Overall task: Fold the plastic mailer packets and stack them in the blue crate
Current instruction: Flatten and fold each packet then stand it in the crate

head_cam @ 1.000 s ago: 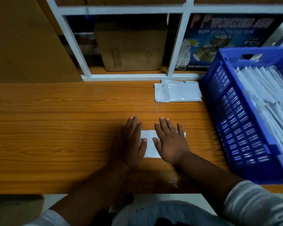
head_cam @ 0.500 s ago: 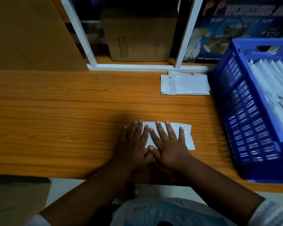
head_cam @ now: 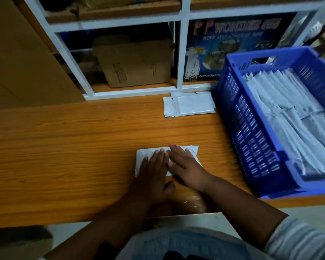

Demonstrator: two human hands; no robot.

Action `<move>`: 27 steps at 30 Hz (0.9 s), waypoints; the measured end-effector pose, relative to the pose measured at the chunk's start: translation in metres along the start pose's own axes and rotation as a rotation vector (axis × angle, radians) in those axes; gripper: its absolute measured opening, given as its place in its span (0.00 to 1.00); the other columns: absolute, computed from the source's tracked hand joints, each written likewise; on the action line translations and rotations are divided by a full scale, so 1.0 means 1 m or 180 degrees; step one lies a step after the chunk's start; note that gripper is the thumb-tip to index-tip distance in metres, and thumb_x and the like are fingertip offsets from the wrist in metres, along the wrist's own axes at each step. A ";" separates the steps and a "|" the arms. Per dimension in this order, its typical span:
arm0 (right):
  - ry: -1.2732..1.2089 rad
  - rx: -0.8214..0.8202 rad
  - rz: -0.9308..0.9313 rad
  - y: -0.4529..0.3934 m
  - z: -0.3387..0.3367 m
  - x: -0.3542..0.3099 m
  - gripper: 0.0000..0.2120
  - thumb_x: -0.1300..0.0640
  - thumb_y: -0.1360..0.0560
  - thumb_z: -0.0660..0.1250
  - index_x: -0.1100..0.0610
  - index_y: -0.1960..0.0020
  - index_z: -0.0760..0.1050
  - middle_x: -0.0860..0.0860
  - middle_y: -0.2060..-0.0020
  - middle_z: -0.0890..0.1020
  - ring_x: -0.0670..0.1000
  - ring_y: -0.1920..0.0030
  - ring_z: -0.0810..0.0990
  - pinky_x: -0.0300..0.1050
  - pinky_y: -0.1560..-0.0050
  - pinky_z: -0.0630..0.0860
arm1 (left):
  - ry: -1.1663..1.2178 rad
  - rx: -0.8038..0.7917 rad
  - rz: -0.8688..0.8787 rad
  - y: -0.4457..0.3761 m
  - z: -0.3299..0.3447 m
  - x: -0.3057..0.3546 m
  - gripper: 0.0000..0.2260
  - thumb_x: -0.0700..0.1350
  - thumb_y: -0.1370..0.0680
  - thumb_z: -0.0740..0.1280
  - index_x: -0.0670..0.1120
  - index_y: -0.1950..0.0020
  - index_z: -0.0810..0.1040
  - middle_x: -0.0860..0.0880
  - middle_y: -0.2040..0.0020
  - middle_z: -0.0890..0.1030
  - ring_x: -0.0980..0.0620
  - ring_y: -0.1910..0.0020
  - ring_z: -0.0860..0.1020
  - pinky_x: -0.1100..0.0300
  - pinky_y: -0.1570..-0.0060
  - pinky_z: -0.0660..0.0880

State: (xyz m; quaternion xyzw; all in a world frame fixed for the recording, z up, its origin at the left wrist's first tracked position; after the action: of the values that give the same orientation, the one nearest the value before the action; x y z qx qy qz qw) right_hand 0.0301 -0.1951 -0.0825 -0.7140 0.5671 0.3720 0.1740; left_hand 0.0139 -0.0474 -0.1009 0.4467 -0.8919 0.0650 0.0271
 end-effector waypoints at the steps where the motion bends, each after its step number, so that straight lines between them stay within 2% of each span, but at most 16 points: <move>1: 0.0608 0.0061 -0.0131 0.005 -0.003 0.002 0.31 0.39 0.15 0.53 0.50 0.14 0.60 0.53 0.14 0.55 0.51 0.14 0.46 0.63 0.16 0.45 | -0.0016 -0.0019 -0.0032 -0.002 0.004 0.003 0.43 0.68 0.20 0.63 0.42 0.14 0.59 0.42 0.13 0.54 0.42 0.13 0.50 0.31 0.21 0.57; 3: 0.1773 0.0072 -0.0271 0.020 -0.001 0.007 0.34 0.35 0.14 0.47 0.50 0.13 0.52 0.55 0.13 0.49 0.56 0.13 0.43 0.68 0.17 0.46 | -0.0102 -0.0044 -0.0083 -0.004 0.009 0.005 0.44 0.69 0.22 0.63 0.44 0.13 0.60 0.42 0.13 0.55 0.41 0.13 0.51 0.30 0.21 0.55; 4: 0.2029 0.0059 -0.0239 0.028 0.001 0.012 0.35 0.33 0.14 0.46 0.49 0.12 0.48 0.55 0.13 0.45 0.57 0.14 0.39 0.69 0.17 0.44 | -0.0132 -0.0036 -0.0081 -0.003 0.010 0.005 0.44 0.70 0.21 0.62 0.45 0.13 0.59 0.42 0.12 0.54 0.41 0.13 0.50 0.31 0.20 0.54; 6: 0.2071 0.0054 -0.0117 0.037 0.004 0.023 0.36 0.31 0.14 0.45 0.45 0.13 0.39 0.53 0.14 0.37 0.56 0.15 0.33 0.68 0.17 0.40 | -0.0167 0.0017 -0.0071 -0.002 0.008 0.005 0.44 0.71 0.20 0.60 0.47 0.12 0.56 0.44 0.12 0.52 0.42 0.13 0.48 0.32 0.19 0.50; 9: 0.2023 0.0035 0.0046 0.036 0.007 0.031 0.37 0.29 0.16 0.44 0.42 0.14 0.35 0.54 0.15 0.34 0.56 0.16 0.30 0.66 0.17 0.38 | -0.0182 0.0086 -0.0092 -0.003 0.009 0.005 0.43 0.71 0.20 0.59 0.48 0.12 0.55 0.44 0.12 0.52 0.42 0.13 0.48 0.32 0.19 0.50; 13: 0.1681 -0.0263 0.0131 0.029 0.002 0.032 0.36 0.28 0.16 0.44 0.38 0.14 0.36 0.49 0.15 0.33 0.51 0.17 0.28 0.62 0.18 0.33 | -0.0157 0.0108 -0.0068 -0.002 0.011 0.004 0.44 0.72 0.21 0.61 0.47 0.13 0.57 0.43 0.12 0.54 0.41 0.13 0.50 0.32 0.19 0.51; 16: 0.1122 -0.0575 0.0263 0.023 -0.010 0.034 0.32 0.31 0.14 0.47 0.38 0.13 0.44 0.44 0.14 0.37 0.47 0.16 0.31 0.58 0.18 0.32 | -0.0147 0.0045 -0.0086 -0.003 0.012 0.005 0.44 0.72 0.21 0.61 0.48 0.13 0.58 0.44 0.12 0.55 0.41 0.13 0.52 0.33 0.19 0.52; 18: 0.1017 -0.0361 0.0216 0.023 -0.020 0.031 0.30 0.35 0.13 0.50 0.42 0.13 0.53 0.47 0.13 0.47 0.50 0.14 0.41 0.58 0.16 0.40 | -0.0115 -0.0062 -0.0088 -0.004 0.013 0.003 0.44 0.71 0.22 0.61 0.47 0.13 0.59 0.43 0.13 0.56 0.41 0.14 0.54 0.31 0.20 0.55; 20: 0.1410 0.0178 -0.0001 0.024 -0.029 0.018 0.26 0.40 0.13 0.53 0.48 0.18 0.64 0.53 0.15 0.59 0.57 0.15 0.56 0.62 0.17 0.51 | -0.0053 -0.0074 -0.0038 -0.007 0.007 0.002 0.41 0.67 0.22 0.62 0.45 0.15 0.63 0.41 0.14 0.60 0.38 0.15 0.60 0.29 0.23 0.62; 21: 0.1632 0.0339 -0.0150 0.023 -0.028 0.007 0.25 0.43 0.15 0.56 0.51 0.21 0.67 0.55 0.18 0.63 0.59 0.17 0.60 0.63 0.17 0.53 | 0.0021 -0.0014 -0.0030 -0.010 0.003 0.001 0.38 0.62 0.21 0.62 0.43 0.16 0.65 0.39 0.15 0.62 0.37 0.16 0.62 0.30 0.25 0.65; 22: 0.1772 0.0372 -0.0323 0.020 -0.021 -0.003 0.26 0.46 0.17 0.58 0.54 0.21 0.67 0.56 0.18 0.64 0.59 0.18 0.61 0.64 0.18 0.54 | 0.0093 0.0031 -0.0044 -0.014 -0.001 0.000 0.36 0.58 0.21 0.62 0.41 0.17 0.65 0.38 0.15 0.62 0.37 0.17 0.63 0.31 0.24 0.66; 24: 0.1884 0.0091 -0.0589 0.013 0.002 -0.015 0.34 0.48 0.20 0.60 0.57 0.16 0.61 0.57 0.17 0.62 0.60 0.17 0.60 0.67 0.18 0.55 | 0.0106 0.0004 -0.0120 -0.020 -0.001 -0.003 0.34 0.53 0.21 0.61 0.39 0.17 0.65 0.38 0.15 0.61 0.38 0.16 0.61 0.33 0.23 0.64; 27: 0.2056 -0.0204 -0.0431 0.012 0.019 0.005 0.34 0.42 0.16 0.50 0.53 0.13 0.54 0.56 0.14 0.56 0.60 0.14 0.53 0.69 0.18 0.55 | -0.0099 -0.0162 -0.0139 -0.016 0.012 -0.011 0.33 0.58 0.16 0.57 0.41 0.15 0.63 0.40 0.14 0.60 0.40 0.15 0.59 0.32 0.23 0.63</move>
State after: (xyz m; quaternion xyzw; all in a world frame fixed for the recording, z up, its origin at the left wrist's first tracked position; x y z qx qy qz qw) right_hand 0.0133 -0.1894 -0.0963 -0.8363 0.5321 0.1317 -0.0130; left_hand 0.0331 -0.0497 -0.1121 0.4661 -0.8836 0.0348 0.0259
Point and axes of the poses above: each hand's wrist, its own y-axis away from the middle knuckle, its own z-axis out of the palm, x = y × z, the point moved 7 cm from there along -y, towards the middle knuckle
